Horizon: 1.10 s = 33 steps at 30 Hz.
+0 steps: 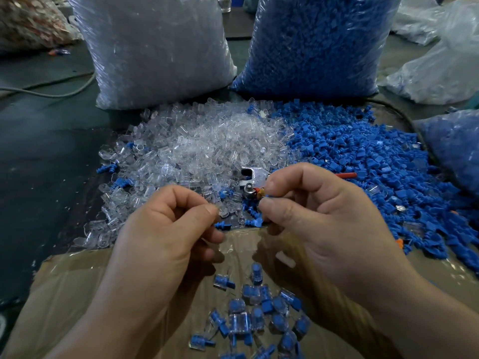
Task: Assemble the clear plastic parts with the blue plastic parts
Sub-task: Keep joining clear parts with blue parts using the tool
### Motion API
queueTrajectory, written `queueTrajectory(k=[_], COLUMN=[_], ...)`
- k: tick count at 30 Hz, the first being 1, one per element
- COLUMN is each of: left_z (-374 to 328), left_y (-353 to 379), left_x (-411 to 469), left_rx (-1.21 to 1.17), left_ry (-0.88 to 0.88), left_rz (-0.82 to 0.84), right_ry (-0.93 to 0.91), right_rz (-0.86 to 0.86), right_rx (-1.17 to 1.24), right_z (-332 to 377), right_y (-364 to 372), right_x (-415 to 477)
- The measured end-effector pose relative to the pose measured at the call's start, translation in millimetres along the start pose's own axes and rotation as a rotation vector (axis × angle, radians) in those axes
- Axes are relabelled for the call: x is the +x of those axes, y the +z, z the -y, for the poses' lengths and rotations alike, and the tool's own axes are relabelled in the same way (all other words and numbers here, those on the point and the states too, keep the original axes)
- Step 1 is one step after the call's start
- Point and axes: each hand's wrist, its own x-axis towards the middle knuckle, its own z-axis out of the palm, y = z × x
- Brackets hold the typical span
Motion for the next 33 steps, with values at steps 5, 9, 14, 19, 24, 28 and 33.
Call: queueTrajectory(k=[5, 9, 14, 19, 24, 28, 33], left_z=[-3, 0, -2, -3, -6, -4, -2], left_y=[8, 12, 12, 12, 11, 9, 10], left_x=[-4, -5, -7, -11, -12, -10, -9], left_rx=[-0.104, -0.064, -0.056, -0.112, -0.117, -0.201, -0.177], left_ry=[0.045, 0.069, 0.088, 0.087, 0.110, 0.059, 0.069], left_rz=[0.051, 0.076, 0.093, 0.153, 0.196, 0.239, 0.240], right_ry=[-0.106, -0.310, -0.492, -0.536, -0.518, -0.554, -0.559], right_rz=[0.036, -0.044, -0.049, -0.024, -0.024, 0.045, 0.082], right_rx=[-0.144, -0.450, -0.555, -0.565, -0.603, -0.655, -0.704], right_z=[-2, -7, -8, -10, -12, -12, -14], right_y=[11, 15, 14, 14, 11, 11, 7], right_x=[-5, -4, -3, -3, -2, -2, -1])
